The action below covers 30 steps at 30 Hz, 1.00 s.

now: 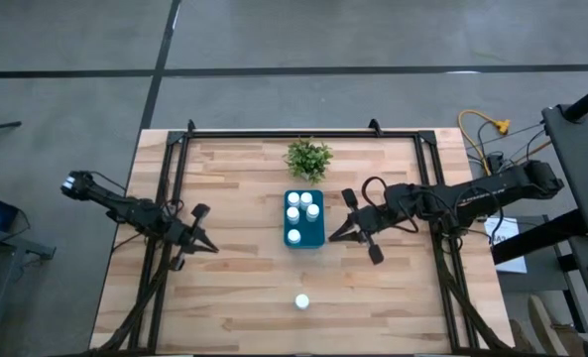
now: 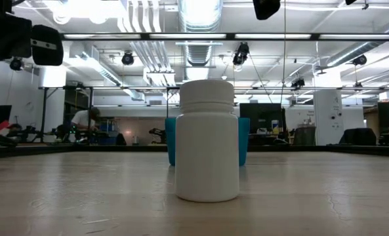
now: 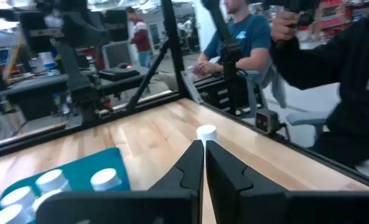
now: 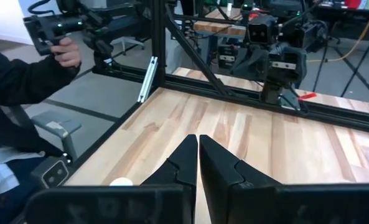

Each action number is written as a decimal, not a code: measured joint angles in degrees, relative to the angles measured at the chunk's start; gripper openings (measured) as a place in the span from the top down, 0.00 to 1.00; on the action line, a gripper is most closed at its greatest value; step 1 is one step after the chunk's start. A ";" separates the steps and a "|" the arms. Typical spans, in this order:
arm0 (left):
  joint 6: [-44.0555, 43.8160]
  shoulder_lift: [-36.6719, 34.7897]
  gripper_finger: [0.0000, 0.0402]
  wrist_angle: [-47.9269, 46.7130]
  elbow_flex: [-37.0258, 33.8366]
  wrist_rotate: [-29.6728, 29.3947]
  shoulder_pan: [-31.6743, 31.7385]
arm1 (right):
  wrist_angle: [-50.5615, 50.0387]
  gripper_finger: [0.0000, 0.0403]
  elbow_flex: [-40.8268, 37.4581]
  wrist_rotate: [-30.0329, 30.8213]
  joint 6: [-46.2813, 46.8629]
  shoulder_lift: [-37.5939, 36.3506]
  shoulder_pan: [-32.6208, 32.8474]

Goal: Pick and place pill bottles into a basket
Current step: Put the white pill bottle into the blue bin

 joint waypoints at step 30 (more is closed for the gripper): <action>0.39 -6.94 1.00 -8.16 0.42 -6.74 7.79 | -26.85 0.98 29.76 -0.02 1.04 24.65 3.29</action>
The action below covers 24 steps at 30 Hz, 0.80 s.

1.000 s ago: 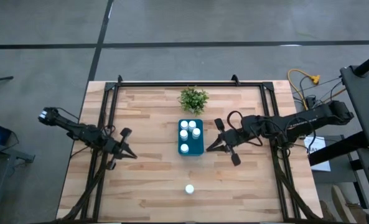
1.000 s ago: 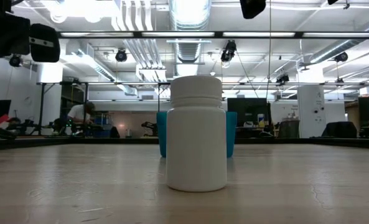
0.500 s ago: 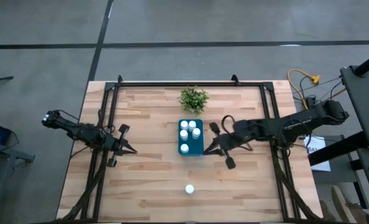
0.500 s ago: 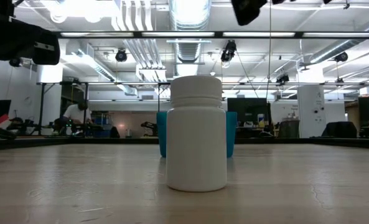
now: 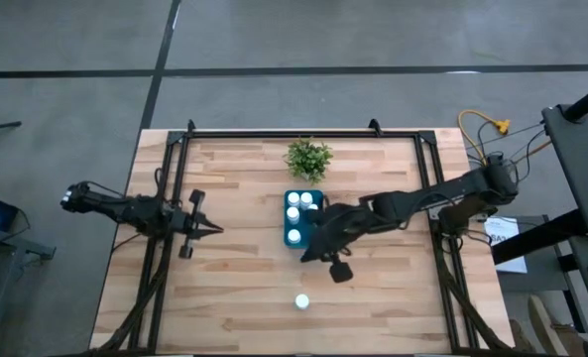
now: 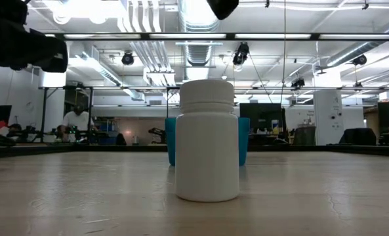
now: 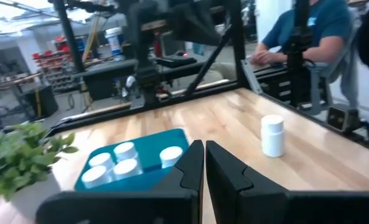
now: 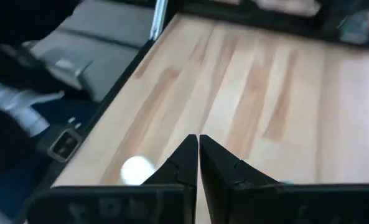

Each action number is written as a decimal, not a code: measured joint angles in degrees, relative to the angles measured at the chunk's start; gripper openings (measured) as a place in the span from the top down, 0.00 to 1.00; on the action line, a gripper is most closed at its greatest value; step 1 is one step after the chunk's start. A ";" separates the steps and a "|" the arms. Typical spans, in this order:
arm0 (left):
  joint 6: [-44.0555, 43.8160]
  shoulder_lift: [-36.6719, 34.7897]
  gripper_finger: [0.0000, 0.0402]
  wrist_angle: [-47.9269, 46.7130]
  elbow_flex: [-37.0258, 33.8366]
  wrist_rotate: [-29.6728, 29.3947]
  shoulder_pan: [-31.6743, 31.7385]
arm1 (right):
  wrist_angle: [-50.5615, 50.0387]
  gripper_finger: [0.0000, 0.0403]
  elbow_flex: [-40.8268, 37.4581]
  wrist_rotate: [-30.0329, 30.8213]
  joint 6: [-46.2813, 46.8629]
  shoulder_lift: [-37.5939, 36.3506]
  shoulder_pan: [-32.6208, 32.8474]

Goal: Pick and place pill bottles into a basket
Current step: Put the white pill bottle into the blue bin

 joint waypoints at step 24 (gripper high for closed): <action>-0.60 6.01 1.00 -0.38 -0.02 -0.12 3.04 | -21.16 0.92 15.96 -0.32 16.08 7.32 7.50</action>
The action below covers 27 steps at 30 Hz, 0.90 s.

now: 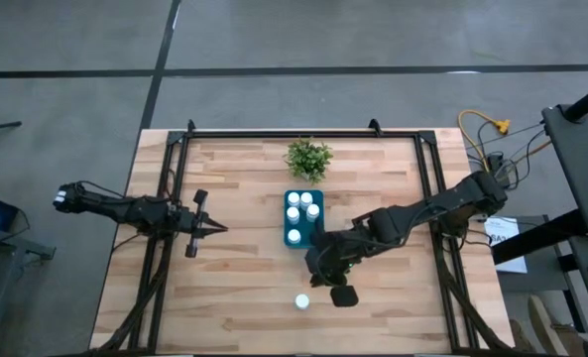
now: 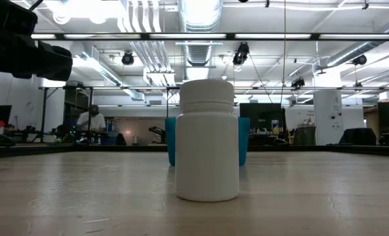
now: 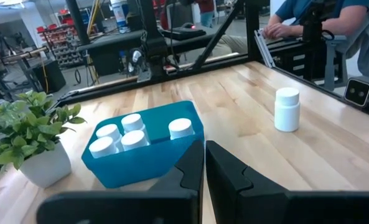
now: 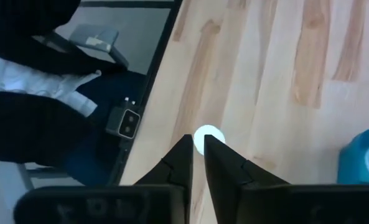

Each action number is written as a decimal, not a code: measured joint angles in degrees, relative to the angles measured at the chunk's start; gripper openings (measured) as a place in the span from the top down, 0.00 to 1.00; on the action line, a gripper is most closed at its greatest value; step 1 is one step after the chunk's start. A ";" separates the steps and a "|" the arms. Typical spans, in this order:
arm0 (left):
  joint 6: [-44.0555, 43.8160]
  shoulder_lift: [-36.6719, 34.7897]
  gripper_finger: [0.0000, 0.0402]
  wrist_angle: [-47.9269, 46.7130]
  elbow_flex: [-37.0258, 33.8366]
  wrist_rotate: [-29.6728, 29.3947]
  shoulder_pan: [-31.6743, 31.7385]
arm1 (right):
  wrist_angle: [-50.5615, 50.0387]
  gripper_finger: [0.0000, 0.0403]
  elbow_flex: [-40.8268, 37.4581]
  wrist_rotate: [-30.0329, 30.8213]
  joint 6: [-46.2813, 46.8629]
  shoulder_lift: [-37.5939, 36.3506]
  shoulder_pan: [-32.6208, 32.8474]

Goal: Pick and place pill bottles into a basket
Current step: Put the white pill bottle into the blue bin

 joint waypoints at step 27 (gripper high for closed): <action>0.12 -1.18 1.00 -1.49 0.94 -4.23 0.11 | -24.07 0.52 24.15 4.64 -3.16 21.55 0.22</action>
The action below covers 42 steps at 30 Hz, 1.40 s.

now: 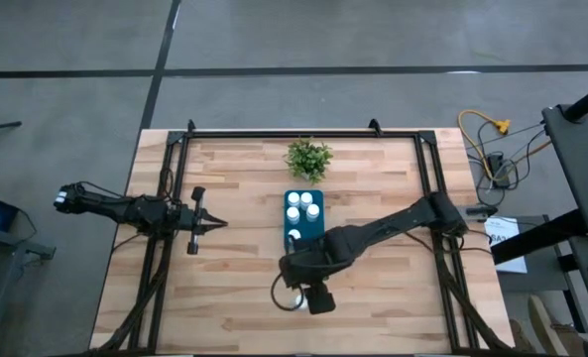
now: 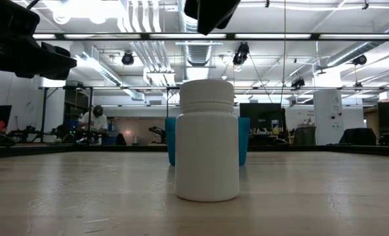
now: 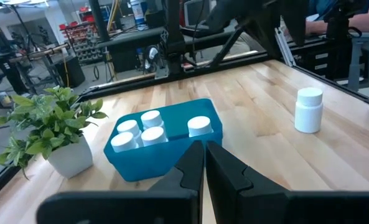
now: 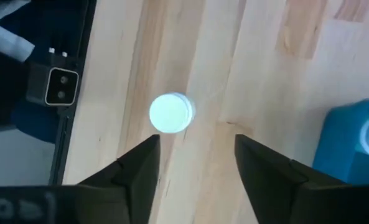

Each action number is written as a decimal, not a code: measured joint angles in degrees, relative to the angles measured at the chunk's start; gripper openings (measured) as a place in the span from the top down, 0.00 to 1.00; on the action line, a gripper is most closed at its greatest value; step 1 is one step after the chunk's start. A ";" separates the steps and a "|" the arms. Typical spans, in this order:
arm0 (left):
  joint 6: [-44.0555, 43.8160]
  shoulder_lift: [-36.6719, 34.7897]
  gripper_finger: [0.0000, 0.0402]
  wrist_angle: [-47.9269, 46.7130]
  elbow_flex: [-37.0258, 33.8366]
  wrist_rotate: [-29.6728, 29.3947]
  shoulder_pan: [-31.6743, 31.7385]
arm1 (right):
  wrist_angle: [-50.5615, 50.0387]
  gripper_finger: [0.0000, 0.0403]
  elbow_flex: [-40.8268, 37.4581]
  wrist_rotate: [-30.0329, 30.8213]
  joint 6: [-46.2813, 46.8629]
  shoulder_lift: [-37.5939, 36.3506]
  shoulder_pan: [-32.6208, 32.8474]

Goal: Pick and place pill bottles into a basket
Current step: Put the white pill bottle into the blue bin

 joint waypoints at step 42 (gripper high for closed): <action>-0.30 0.47 1.00 -0.09 0.00 0.26 0.00 | 10.99 0.37 -7.40 0.90 1.73 3.36 3.50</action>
